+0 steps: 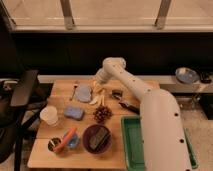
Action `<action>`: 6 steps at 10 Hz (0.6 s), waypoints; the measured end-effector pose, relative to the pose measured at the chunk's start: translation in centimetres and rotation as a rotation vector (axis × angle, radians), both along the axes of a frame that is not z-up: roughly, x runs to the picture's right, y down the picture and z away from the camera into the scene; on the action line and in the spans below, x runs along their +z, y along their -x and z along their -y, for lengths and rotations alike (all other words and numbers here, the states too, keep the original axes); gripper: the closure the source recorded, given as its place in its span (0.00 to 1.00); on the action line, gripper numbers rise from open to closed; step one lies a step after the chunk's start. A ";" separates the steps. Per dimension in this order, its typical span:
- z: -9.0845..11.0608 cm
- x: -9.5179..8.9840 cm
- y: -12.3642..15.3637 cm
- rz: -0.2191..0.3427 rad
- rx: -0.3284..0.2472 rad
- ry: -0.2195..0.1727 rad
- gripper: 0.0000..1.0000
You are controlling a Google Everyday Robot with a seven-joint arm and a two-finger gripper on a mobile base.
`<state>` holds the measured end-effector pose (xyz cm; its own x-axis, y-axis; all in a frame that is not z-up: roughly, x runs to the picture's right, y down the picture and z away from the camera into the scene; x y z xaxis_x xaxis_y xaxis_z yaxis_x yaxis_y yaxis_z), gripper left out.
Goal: Place apple in tray
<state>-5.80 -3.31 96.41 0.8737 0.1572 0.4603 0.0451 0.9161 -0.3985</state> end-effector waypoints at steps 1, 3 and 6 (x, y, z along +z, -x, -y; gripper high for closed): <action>0.7 -1.5 -0.2 0.012 -0.004 -0.012 0.85; 1.3 -4.8 -0.7 0.034 -0.024 -0.028 0.85; -1.5 -8.8 -3.8 0.032 -0.021 -0.002 0.85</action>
<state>-1.98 -1.83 87.65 0.8616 0.1379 0.4884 0.0773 0.9155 -0.3948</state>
